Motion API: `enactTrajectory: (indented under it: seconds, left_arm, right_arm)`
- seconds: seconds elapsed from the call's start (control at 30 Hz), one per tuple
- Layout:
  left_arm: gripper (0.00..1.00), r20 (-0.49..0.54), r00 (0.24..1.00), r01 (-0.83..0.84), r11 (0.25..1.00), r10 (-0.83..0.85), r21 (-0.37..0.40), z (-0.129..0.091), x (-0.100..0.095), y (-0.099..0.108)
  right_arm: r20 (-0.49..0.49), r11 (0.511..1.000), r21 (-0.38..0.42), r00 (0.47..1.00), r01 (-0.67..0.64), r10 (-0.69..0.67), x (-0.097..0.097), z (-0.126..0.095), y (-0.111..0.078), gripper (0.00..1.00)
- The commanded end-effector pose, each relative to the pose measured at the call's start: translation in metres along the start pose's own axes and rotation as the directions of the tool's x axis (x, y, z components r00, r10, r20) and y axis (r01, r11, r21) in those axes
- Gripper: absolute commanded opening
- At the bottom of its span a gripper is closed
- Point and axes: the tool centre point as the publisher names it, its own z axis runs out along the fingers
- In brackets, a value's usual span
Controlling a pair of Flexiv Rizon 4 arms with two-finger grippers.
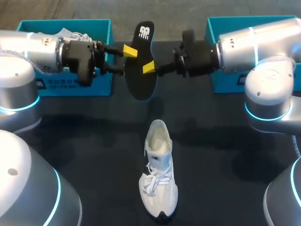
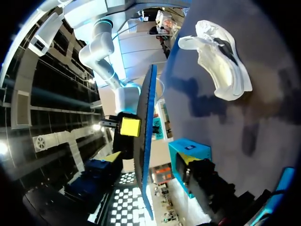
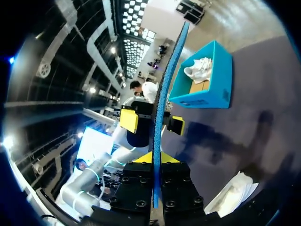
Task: Take the shoe out of the shoebox, open the shoe tongue, remove and reinsert the insole, then place the shoe into the shoebox
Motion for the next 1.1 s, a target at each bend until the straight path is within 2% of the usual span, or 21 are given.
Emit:
enactTrajectory:
  seconds: [0.03,0.27,0.33,0.37,1.1]
  left_arm:
    - [1.0,-0.051,0.998,0.027,0.999,-0.025,0.036,-0.025,-0.003,-0.012]
    - [1.0,-0.184,0.974,0.142,0.988,-0.129,0.059,-0.049,0.009,-0.028]
    - [1.0,-0.216,0.958,0.207,0.976,-0.187,0.073,-0.053,0.012,-0.031]
    - [1.0,-0.254,0.947,0.224,0.971,-0.197,0.083,-0.055,0.014,-0.034]
    - [1.0,-0.254,0.947,0.224,0.971,-0.197,0.083,-0.055,0.014,-0.034]
  right_arm:
    - [-0.005,0.998,-0.013,0.998,0.056,-0.056,-0.005,-0.007,-0.006,0.0]
    - [0.004,0.982,-0.018,0.983,0.186,-0.186,-0.012,-0.012,-0.009,0.0]
    - [-0.007,0.976,0.012,0.976,0.218,-0.218,-0.014,-0.012,-0.011,0.0]
    - [-0.016,0.973,0.053,0.975,0.223,-0.222,-0.016,-0.011,-0.012,0.0]
    - [-0.019,0.971,0.056,0.973,0.231,-0.23,-0.019,-0.012,-0.015,0.0]
